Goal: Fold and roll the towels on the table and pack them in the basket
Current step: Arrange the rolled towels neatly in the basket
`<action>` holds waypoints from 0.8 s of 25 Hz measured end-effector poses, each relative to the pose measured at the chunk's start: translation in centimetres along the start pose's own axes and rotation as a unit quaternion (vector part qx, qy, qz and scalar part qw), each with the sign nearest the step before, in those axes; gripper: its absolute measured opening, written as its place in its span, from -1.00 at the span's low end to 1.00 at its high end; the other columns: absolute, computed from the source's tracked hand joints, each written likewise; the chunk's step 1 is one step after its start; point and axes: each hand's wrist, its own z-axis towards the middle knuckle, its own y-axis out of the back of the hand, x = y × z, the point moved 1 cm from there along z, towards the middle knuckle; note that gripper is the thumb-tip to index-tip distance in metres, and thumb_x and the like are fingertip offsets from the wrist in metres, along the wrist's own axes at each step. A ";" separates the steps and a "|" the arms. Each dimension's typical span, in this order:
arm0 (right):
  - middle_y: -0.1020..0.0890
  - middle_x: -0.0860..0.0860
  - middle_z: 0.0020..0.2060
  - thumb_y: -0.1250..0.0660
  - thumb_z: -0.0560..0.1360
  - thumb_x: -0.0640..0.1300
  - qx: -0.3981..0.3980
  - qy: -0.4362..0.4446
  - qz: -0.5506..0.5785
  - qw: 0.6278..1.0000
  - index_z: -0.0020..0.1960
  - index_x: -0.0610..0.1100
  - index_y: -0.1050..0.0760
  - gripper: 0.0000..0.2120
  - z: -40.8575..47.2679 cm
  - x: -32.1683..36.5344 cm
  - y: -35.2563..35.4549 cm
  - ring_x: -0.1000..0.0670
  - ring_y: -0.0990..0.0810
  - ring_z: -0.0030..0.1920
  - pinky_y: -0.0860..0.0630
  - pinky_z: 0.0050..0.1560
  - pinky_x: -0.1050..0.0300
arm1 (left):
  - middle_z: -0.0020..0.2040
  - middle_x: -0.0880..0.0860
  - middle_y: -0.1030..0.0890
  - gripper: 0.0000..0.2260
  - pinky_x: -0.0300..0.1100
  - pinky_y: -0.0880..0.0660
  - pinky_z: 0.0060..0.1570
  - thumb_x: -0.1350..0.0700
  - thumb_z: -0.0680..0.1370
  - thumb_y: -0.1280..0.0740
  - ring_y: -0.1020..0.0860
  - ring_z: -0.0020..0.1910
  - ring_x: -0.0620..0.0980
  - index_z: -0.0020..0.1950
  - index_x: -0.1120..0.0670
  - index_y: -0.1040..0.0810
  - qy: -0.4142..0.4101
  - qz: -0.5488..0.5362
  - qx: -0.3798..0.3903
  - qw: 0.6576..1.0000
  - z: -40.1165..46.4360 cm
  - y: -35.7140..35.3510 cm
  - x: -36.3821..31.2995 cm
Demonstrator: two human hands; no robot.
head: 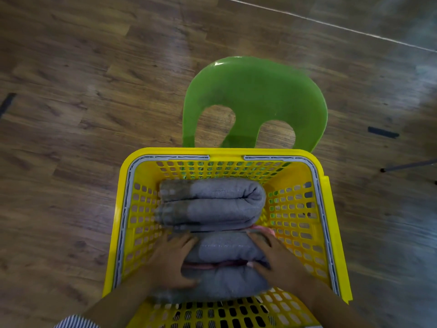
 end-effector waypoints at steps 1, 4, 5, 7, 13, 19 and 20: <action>-0.13 0.04 0.45 -0.10 0.46 0.22 -0.001 -0.007 0.000 1.000 0.47 0.18 -0.03 -0.39 0.0 0.1 0.1 -0.03 -0.22 0.42 -0.33 0.33 0.13 | 0.49 -0.06 -0.21 0.00 0.09 -0.03 0.43 -0.53 0.25 -0.25 -0.23 0.46 -0.02 0.53 -0.02 -0.11 -0.002 -0.005 0.058 0.998 -0.9 -0.6 0.2; -0.38 -0.07 0.34 -0.03 0.43 0.06 -0.021 -0.014 -0.012 1.000 0.41 0.18 -0.16 -0.47 -0.2 0.6 0.1 -0.14 -0.46 0.26 -0.43 0.20 0.07 | 0.53 0.00 -0.15 0.12 0.28 -0.15 0.37 -0.50 0.17 -0.28 -0.20 0.48 0.04 0.56 -0.10 0.15 -0.045 0.043 0.115 0.991 -2.1 -2.1 0.6; -0.44 -0.08 0.30 -0.03 0.43 0.02 -0.028 -0.010 0.000 1.000 0.39 0.17 -0.20 -0.48 -0.2 0.7 0.2 -0.15 -0.50 0.23 -0.45 0.18 0.06 | 0.48 0.04 -0.27 0.11 0.29 -0.30 0.27 -0.48 0.15 -0.27 -0.33 0.43 0.10 0.57 -0.08 0.09 -0.044 0.057 0.117 0.991 -2.2 -2.3 0.6; -0.44 -0.07 0.30 -0.03 0.45 0.00 -0.026 0.003 0.011 1.000 0.38 0.17 -0.23 -0.51 -0.2 0.9 0.6 -0.13 -0.47 0.25 -0.41 0.22 0.07 | 0.30 0.04 -0.47 0.04 0.20 -0.37 0.20 -0.46 0.16 -0.28 -0.54 0.22 0.11 0.55 -0.07 -0.07 -0.004 0.047 0.091 0.995 -2.1 -2.2 0.6; -0.46 -0.03 0.23 -0.21 0.51 -0.06 -0.042 -0.005 0.074 0.996 0.43 0.05 -0.22 -0.51 1.3 1.2 7.7 -0.06 -0.45 0.20 -0.33 0.07 0.25 | 0.06 0.05 -0.54 -0.25 0.07 -0.30 0.00 -0.24 0.16 -0.37 -0.55 -0.03 0.09 0.33 -0.03 -0.43 -0.022 0.042 -0.131 0.990 -1.0 4.6 -1.1; -0.48 -0.16 0.21 -0.33 0.51 -0.13 -0.119 -0.055 0.082 0.988 0.39 -0.12 -0.29 -0.51 9.1 -0.3 12.4 -0.17 -0.45 0.19 -0.29 -0.01 0.19 | 0.09 0.10 -0.57 -0.22 0.10 -0.33 -0.04 -0.20 0.11 -0.38 -0.54 -0.01 0.16 0.27 0.11 -0.47 0.083 0.148 -0.143 0.975 6.7 11.1 1.5; -0.45 -0.18 0.26 -0.32 0.52 -0.09 -0.114 -0.076 0.069 0.988 0.42 -0.12 -0.27 -0.50 10.4 -0.8 11.8 -0.18 -0.42 0.24 -0.31 0.09 0.14 | 0.09 0.10 -0.57 -0.19 0.12 -0.36 -0.04 -0.22 0.09 -0.39 -0.55 -0.01 0.16 0.28 0.11 -0.44 0.096 0.158 -0.099 0.978 7.6 10.3 1.9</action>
